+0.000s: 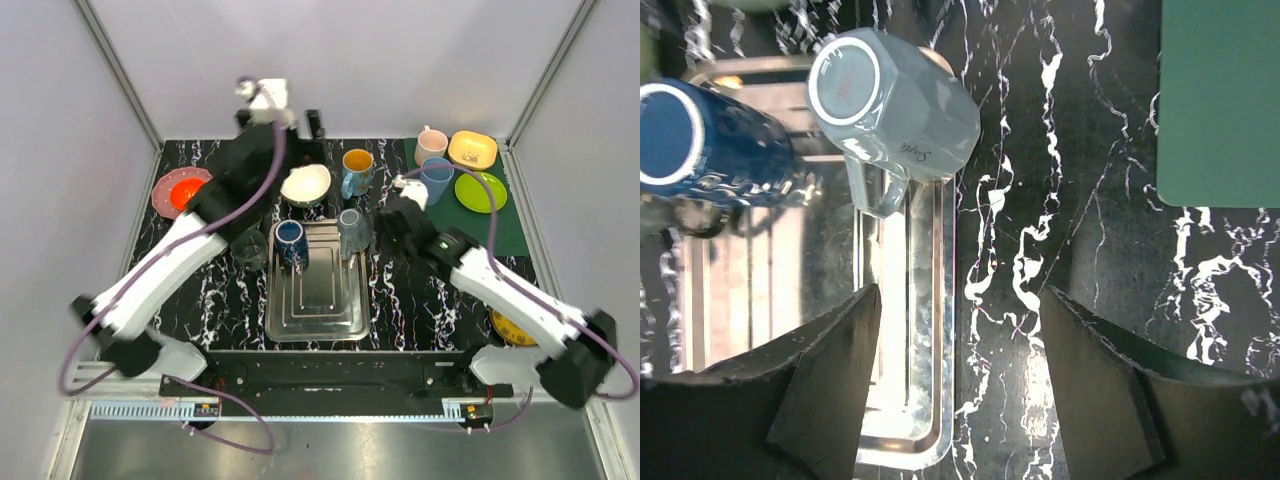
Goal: Turn the mug right side up
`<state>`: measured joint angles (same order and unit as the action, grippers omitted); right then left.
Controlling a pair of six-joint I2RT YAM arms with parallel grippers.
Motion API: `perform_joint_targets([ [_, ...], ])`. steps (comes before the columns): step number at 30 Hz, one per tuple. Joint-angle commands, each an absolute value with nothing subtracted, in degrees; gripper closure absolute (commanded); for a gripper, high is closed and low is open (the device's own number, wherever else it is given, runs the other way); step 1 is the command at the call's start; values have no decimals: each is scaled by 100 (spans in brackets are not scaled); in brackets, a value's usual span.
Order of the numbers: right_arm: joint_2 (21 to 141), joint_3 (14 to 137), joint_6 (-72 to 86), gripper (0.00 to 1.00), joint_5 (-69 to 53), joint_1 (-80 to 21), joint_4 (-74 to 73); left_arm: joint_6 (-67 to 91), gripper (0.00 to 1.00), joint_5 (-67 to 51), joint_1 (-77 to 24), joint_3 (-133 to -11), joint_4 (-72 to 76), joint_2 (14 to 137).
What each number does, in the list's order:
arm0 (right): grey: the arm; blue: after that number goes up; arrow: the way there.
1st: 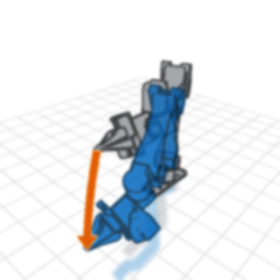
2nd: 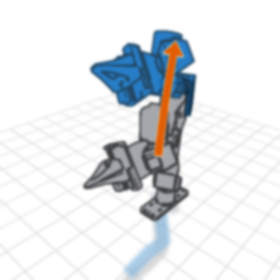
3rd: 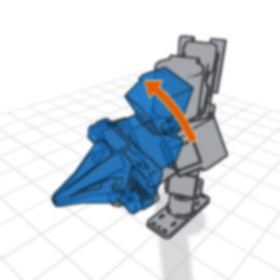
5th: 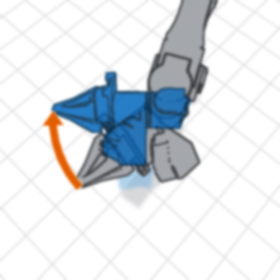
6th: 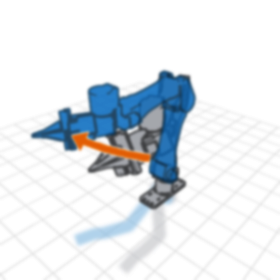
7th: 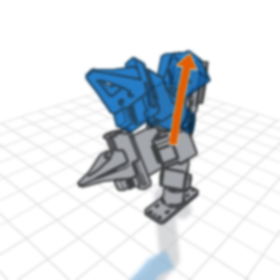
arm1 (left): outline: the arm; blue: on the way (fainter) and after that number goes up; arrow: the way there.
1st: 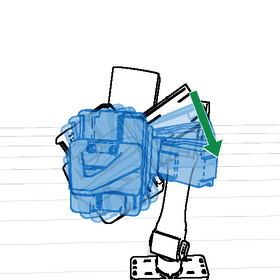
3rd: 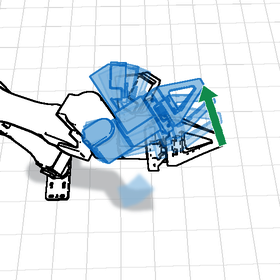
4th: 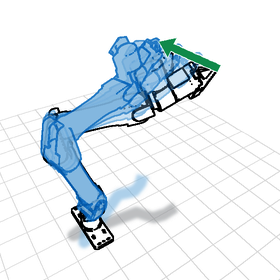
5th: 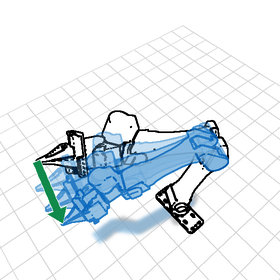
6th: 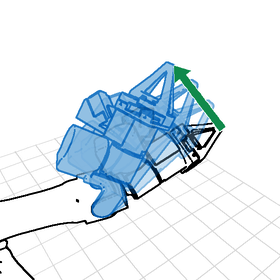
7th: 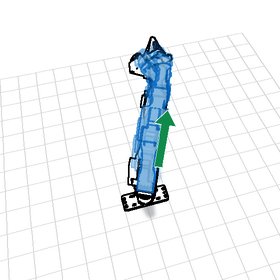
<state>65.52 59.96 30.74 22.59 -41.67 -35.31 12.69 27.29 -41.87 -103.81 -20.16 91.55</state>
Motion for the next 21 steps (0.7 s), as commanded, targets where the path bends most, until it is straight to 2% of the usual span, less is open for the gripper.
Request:
perform_joint_targets([
  [1,7601,6530,3084,29,2942,-4481,-3376,1903,1,4411,-4535,-8050,-2030,7170],
  [4,8172,6819,3330,25,3111,-4702,-3296,2625,1,4474,-4544,-6948,-2425,6140],
  [10,9254,7549,4321,22,3260,-4975,-3532,3872,1,4718,-4544,-6065,-3453,5082],
  [15,9799,7751,5000,23,3375,-4983,-3489,4701,1,5290,-4553,-5959,-4323,4896],
  [21,10634,8551,5203,24,3524,-4975,-4104,5220,1,5388,-4544,-5976,-4798,4983],
])
